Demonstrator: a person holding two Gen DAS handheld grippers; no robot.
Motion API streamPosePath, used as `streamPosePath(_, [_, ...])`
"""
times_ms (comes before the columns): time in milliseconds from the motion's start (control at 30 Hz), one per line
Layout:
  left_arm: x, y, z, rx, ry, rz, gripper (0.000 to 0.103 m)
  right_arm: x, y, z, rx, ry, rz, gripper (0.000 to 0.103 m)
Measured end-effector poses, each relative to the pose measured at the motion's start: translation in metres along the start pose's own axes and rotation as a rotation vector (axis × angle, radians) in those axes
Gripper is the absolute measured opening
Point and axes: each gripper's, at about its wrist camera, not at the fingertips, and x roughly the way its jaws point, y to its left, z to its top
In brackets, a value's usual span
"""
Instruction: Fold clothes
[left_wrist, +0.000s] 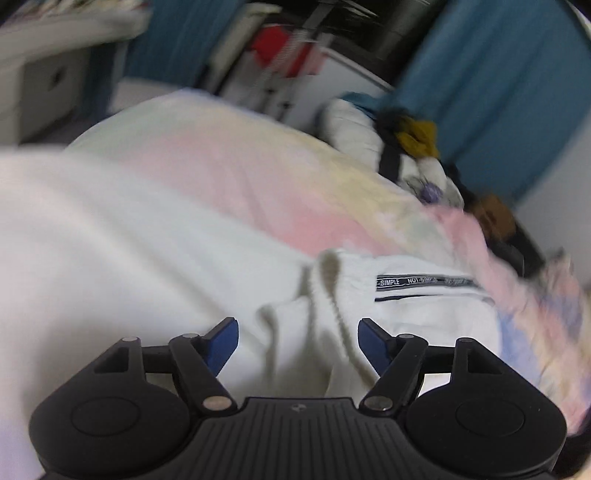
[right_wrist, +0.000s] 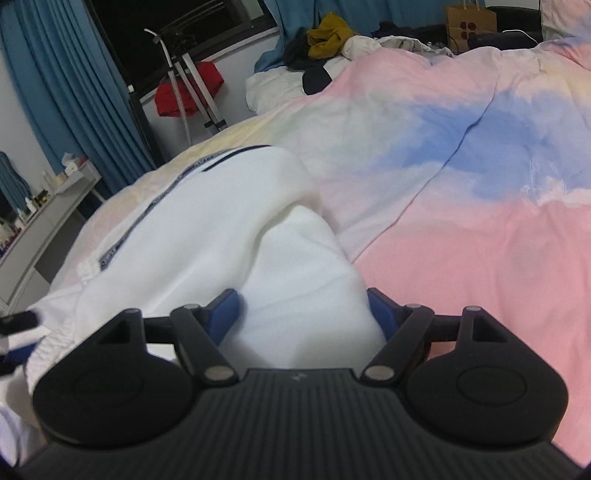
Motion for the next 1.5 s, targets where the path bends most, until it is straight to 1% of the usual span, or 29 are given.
streamPosePath(33, [-0.016, 0.01, -0.004, -0.053, -0.008, -0.017, 0.074, -0.001, 0.0, 0.0, -0.004, -0.001, 0.002, 0.077])
streamPosePath(67, [-0.03, 0.018, -0.009, -0.102, -0.016, -0.027, 0.077, -0.004, -0.001, 0.0, -0.002, -0.001, 0.002, 0.076])
streamPosePath(100, [-0.044, 0.028, -0.013, -0.155, -0.024, -0.027, 0.08, -0.006, -0.001, 0.0, 0.0, -0.001, 0.003, 0.076])
streamPosePath(133, [-0.057, 0.037, -0.018, -0.21, -0.032, -0.025, 0.08, -0.009, -0.001, 0.0, 0.006, -0.001, 0.002, 0.076])
streamPosePath(200, [-0.073, 0.055, -0.027, -0.288, -0.015, 0.011, 0.081, -0.014, 0.0, 0.0, 0.006, -0.004, -0.001, 0.076])
streamPosePath(267, [-0.081, 0.073, -0.038, -0.358, -0.002, 0.019, 0.084, -0.019, 0.003, -0.003, -0.019, -0.012, -0.01, 0.076])
streamPosePath(367, [-0.068, 0.104, -0.04, -0.519, 0.026, 0.003, 0.083, -0.026, 0.008, -0.006, -0.043, -0.03, -0.019, 0.077])
streamPosePath(433, [-0.052, 0.123, -0.033, -0.62, 0.036, 0.014, 0.077, -0.03, 0.01, -0.007, -0.057, -0.041, -0.024, 0.077])
streamPosePath(500, [-0.042, 0.139, -0.025, -0.718, -0.029, 0.009, 0.075, -0.034, 0.011, -0.007, -0.069, -0.048, -0.028, 0.077])
streamPosePath(600, [-0.029, 0.154, -0.013, -0.767, -0.122, 0.044, 0.074, -0.036, 0.009, -0.007, -0.055, -0.052, -0.023, 0.077])
streamPosePath(667, [-0.019, 0.163, -0.005, -0.768, -0.172, 0.071, 0.073, -0.036, 0.01, -0.007, -0.054, -0.059, -0.022, 0.078])
streamPosePath(767, [-0.004, 0.169, 0.006, -0.738, -0.227, 0.057, 0.072, -0.037, 0.013, -0.006, -0.059, -0.089, -0.022, 0.078])
streamPosePath(867, [0.005, 0.169, 0.012, -0.713, -0.269, 0.067, 0.068, -0.042, 0.019, -0.003, -0.076, -0.145, -0.029, 0.077])
streamPosePath(900, [0.007, 0.171, 0.014, -0.714, -0.285, 0.068, 0.063, -0.044, 0.024, -0.002, -0.105, -0.171, -0.036, 0.077])
streamPosePath(933, [0.009, 0.173, 0.017, -0.716, -0.302, 0.068, 0.061, -0.047, 0.03, -0.001, -0.136, -0.199, -0.044, 0.077])
streamPosePath(967, [0.009, 0.177, 0.018, -0.712, -0.321, 0.075, 0.054, -0.048, 0.035, -0.001, -0.164, -0.215, -0.042, 0.077])
streamPosePath(1000, [0.008, 0.18, 0.019, -0.707, -0.34, 0.083, 0.05, -0.049, 0.041, -0.002, -0.192, -0.231, -0.039, 0.077])
streamPosePath(1067, [0.009, 0.187, 0.022, -0.713, -0.374, 0.077, 0.05, -0.043, 0.05, -0.004, -0.244, -0.22, -0.027, 0.076])
streamPosePath(1133, [0.006, 0.174, 0.03, -0.643, -0.405, 0.086, 0.049, -0.033, 0.053, -0.007, -0.252, -0.185, -0.026, 0.075])
streamPosePath(1200, [0.001, 0.159, 0.038, -0.566, -0.436, 0.096, 0.043, -0.024, 0.055, -0.01, -0.258, -0.157, -0.031, 0.075])
streamPosePath(1233, [-0.001, 0.152, 0.043, -0.528, -0.452, 0.101, 0.041, -0.02, 0.056, -0.01, -0.264, -0.151, -0.04, 0.075])
streamPosePath(1300, [-0.005, 0.136, 0.051, -0.451, -0.481, 0.111, 0.034, -0.015, 0.057, -0.009, -0.273, -0.141, -0.054, 0.075])
streamPosePath(1333, [-0.007, 0.129, 0.055, -0.412, -0.496, 0.116, 0.032, -0.014, 0.058, -0.009, -0.271, -0.139, -0.055, 0.076])
streamPosePath(1367, [-0.005, 0.113, 0.064, -0.378, -0.516, 0.111, 0.028, -0.014, 0.057, -0.008, -0.261, -0.138, -0.051, 0.076])
streamPosePath(1400, [-0.005, 0.094, 0.069, -0.335, -0.538, 0.104, 0.027, -0.014, 0.056, -0.007, -0.251, -0.138, -0.046, 0.076])
streamPosePath(1500, [-0.005, 0.021, 0.073, -0.151, -0.587, 0.078, 0.027, -0.018, 0.05, -0.002, -0.196, -0.138, -0.02, 0.075])
